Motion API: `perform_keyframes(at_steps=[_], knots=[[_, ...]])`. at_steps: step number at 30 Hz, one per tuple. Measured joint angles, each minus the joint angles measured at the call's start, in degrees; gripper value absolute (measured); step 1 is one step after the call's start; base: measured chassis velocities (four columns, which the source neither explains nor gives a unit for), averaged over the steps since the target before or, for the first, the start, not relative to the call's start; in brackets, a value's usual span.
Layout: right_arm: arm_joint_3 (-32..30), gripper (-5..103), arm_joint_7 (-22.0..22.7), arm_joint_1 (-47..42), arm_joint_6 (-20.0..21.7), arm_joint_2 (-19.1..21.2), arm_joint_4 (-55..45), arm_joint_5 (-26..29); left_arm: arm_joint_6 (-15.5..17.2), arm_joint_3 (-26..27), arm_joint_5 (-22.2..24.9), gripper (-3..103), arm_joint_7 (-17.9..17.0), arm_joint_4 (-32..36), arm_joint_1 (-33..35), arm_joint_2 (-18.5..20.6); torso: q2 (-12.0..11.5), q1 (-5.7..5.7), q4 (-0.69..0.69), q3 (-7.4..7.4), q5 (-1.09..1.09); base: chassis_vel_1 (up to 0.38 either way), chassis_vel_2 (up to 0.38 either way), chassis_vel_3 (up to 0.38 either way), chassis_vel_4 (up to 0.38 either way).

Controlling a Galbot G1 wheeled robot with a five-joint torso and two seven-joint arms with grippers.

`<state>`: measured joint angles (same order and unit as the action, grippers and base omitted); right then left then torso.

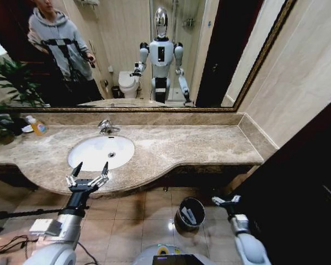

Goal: Pick up the trash from the sink and place it in the trash bin.

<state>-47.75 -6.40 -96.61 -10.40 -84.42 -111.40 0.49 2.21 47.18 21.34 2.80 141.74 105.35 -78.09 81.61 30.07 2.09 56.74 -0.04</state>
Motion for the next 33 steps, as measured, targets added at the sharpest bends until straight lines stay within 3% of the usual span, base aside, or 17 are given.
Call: perform_keyframes(at_steps=[4,12,19,33], knots=[[-1.19,100,-0.47,-2.03,2.18,-1.08,-6.99,2.17,0.0,0.0,0.0,100,0.0,0.0,0.0,0.0,0.0,0.01,0.02,0.0,0.04,0.0,0.0,0.0,0.0],[-3.04,100,-0.44,-5.62,2.19,-2.15,-17.28,2.38,0.0,0.0,0.0,100,0.0,0.0,0.0,0.0,0.0,0.01,0.02,0.0,0.03,0.0,0.0,0.0,0.0],[3.39,100,-0.29,-8.55,6.88,-3.61,-28.27,9.61,0.0,0.0,0.0,100,0.0,0.0,0.0,0.0,-0.01,0.01,0.02,0.01,0.02,0.0,0.0,0.0,0.0],[6.95,100,-4.83,-8.05,7.78,-3.12,-26.24,9.16,0.0,0.0,0.0,100,0.0,0.0,0.0,0.0,-0.01,0.01,0.02,0.01,0.03,0.0,0.0,0.0,0.0]])
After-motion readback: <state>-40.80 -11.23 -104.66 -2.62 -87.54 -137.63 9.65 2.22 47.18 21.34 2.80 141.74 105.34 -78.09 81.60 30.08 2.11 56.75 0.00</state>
